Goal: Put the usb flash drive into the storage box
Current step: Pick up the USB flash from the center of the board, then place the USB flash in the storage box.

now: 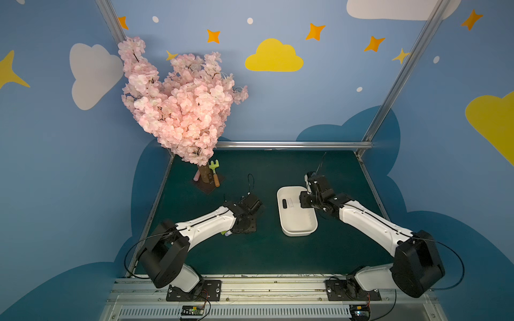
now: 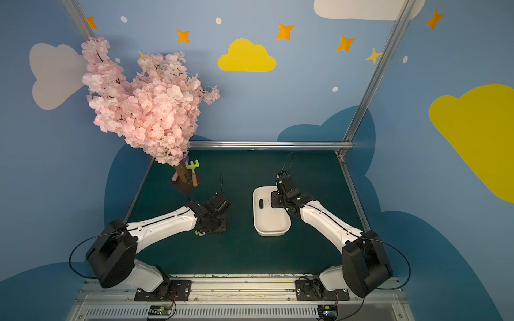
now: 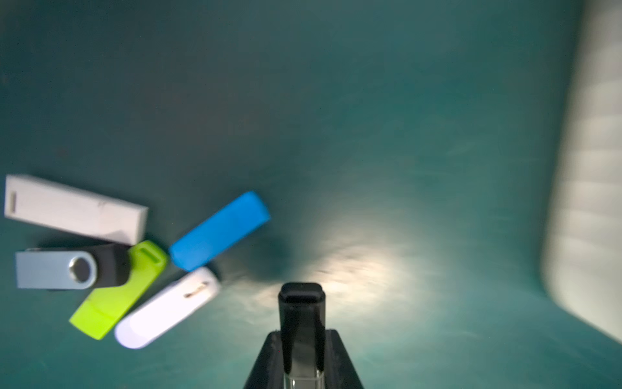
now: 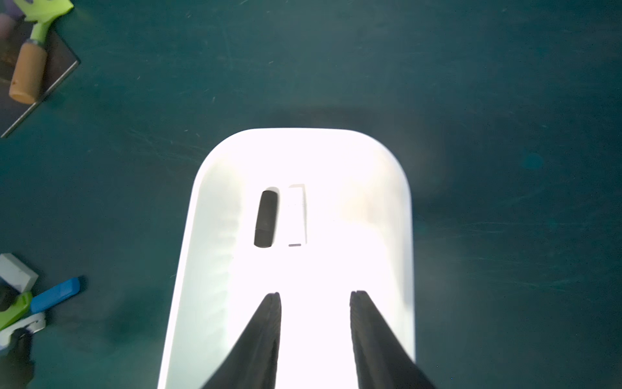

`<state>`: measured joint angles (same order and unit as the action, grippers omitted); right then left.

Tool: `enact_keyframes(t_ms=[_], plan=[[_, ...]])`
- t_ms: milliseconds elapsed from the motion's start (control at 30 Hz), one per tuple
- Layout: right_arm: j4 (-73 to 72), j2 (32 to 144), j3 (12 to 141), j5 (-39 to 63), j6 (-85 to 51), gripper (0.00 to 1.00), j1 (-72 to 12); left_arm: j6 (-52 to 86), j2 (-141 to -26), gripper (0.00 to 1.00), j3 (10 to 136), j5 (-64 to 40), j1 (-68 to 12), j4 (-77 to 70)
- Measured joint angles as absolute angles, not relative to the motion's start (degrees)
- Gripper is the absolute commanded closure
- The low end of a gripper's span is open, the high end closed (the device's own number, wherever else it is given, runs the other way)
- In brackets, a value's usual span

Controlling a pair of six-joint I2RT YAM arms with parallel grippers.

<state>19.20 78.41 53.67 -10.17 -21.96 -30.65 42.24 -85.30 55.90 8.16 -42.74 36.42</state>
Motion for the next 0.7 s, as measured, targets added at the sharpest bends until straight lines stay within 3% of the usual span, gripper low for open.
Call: enact_keyframes(t_ms=[267, 700], plan=[[15.86, 66.72, 44.40, -16.69, -27.49, 0.59, -26.92, 42.52, -87.66, 0.78, 71.40, 4.64, -46.39, 35.53], [9.21, 60.93, 36.29, -21.30, -34.74, 0.59, -23.38, 44.18, -117.67, 0.77, 102.19, -0.78, -49.15, 36.97]])
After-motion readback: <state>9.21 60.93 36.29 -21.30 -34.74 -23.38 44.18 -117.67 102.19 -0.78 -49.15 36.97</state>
